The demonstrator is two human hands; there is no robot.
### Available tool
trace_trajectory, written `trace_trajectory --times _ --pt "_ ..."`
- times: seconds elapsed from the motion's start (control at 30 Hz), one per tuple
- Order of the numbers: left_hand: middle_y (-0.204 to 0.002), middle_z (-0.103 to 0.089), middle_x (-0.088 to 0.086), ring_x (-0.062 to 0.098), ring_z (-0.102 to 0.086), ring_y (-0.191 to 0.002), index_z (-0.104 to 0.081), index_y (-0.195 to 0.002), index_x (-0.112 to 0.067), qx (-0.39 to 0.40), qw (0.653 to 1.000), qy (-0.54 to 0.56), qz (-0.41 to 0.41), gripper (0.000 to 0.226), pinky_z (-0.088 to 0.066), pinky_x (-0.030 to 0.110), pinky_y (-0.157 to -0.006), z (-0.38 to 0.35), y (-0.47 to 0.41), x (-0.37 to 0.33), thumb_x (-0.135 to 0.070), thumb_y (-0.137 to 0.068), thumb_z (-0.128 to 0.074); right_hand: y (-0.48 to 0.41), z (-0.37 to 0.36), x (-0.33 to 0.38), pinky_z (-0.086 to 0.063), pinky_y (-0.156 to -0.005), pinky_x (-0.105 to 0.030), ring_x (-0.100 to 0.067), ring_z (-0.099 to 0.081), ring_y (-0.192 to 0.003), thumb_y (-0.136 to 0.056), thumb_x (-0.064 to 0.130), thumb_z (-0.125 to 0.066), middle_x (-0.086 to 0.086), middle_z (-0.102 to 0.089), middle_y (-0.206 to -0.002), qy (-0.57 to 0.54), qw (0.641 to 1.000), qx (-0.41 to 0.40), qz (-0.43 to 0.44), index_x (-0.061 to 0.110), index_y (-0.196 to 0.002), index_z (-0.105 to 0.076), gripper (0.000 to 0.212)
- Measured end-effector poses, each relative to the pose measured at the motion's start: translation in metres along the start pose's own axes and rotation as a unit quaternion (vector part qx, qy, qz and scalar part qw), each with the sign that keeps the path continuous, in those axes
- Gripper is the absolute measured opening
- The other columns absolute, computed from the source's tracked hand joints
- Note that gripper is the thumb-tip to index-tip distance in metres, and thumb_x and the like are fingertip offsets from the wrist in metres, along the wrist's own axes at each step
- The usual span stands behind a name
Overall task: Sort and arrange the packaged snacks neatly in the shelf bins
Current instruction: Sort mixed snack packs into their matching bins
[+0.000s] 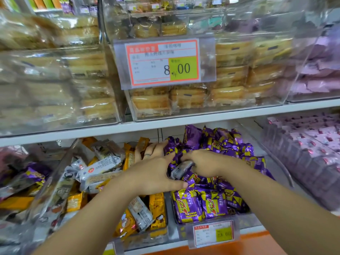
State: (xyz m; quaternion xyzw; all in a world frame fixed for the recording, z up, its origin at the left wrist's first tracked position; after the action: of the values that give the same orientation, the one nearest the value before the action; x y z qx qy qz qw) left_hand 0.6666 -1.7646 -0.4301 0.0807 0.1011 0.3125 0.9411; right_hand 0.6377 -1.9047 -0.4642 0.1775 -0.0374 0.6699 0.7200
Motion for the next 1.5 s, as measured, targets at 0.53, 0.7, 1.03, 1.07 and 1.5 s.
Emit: trace_trajectory --times 0.53,0.7,1.03,1.07,1.5 --pt "-0.158 0.012 -0.008 0.021 0.016 -0.144 -0.014 -0.151 -0.032 0.002 1.0 -0.017 0.016 0.095 0.019 0.06 -0.109 0.0 0.0 -0.001 -0.073 -0.075 -0.054 0.024 0.023 0.004 -0.037 -0.083 -0.033 -0.024 -0.049 -0.11 -0.083 0.03 -0.065 -0.004 -0.059 -0.115 0.143 0.99 0.007 -0.015 0.026 -0.117 -0.053 0.036" --pt "-0.159 0.003 -0.003 0.027 0.005 -0.145 -0.02 -0.149 -0.033 -0.035 0.997 -0.06 0.038 0.081 0.013 0.062 -0.108 0.008 0.001 -0.009 -0.066 -0.082 -0.051 0.067 0.044 -0.006 -0.045 -0.085 -0.034 -0.022 -0.052 -0.108 -0.081 0.03 -0.063 -0.002 -0.059 -0.11 0.088 0.987 -0.132 -0.034 0.029 -0.113 -0.059 0.032" --pt "-0.146 -0.037 -0.009 0.02 -0.035 -0.134 -0.039 -0.139 -0.037 -0.184 0.982 -0.024 0.011 0.047 -0.013 0.053 -0.113 0.027 0.046 -0.017 -0.045 -0.094 -0.047 0.142 0.045 0.012 -0.046 -0.081 -0.035 -0.025 -0.058 -0.098 -0.084 0.032 -0.065 -0.006 -0.06 -0.104 -0.01 0.935 -0.337 -0.111 0.019 -0.114 -0.063 0.033" --pt "-0.144 -0.04 -0.009 0.018 -0.038 -0.132 -0.041 -0.138 -0.038 -0.2 0.98 -0.019 0.01 0.045 -0.015 0.051 -0.114 0.028 0.058 -0.013 -0.045 -0.094 -0.046 0.143 0.042 0.025 -0.046 -0.081 -0.035 -0.025 -0.058 -0.098 -0.084 0.033 -0.065 -0.005 -0.061 -0.104 -0.012 0.935 -0.34 -0.098 0.019 -0.114 -0.063 0.033" --pt "-0.124 -0.046 -0.028 -0.003 -0.049 -0.113 -0.041 -0.137 -0.038 -0.375 0.895 0.231 0.065 0.046 -0.047 0.027 -0.091 0.023 0.208 0.131 -0.037 -0.093 -0.055 0.076 0.015 0.233 -0.046 -0.076 -0.025 -0.012 -0.057 -0.103 -0.087 0.044 -0.061 0.01 -0.062 -0.117 -0.056 0.946 -0.302 0.098 0.032 -0.124 -0.052 0.041"
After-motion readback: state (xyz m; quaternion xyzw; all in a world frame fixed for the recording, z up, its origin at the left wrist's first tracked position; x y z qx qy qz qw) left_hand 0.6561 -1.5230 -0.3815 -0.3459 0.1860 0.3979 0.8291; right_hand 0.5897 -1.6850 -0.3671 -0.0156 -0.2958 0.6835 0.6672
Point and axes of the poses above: each hand's wrist, its own y-axis away from the middle knuckle, its own z-axis out of the back of the hand, x = y × z, the point moved 5 cm from there along -y, towards the middle knuckle
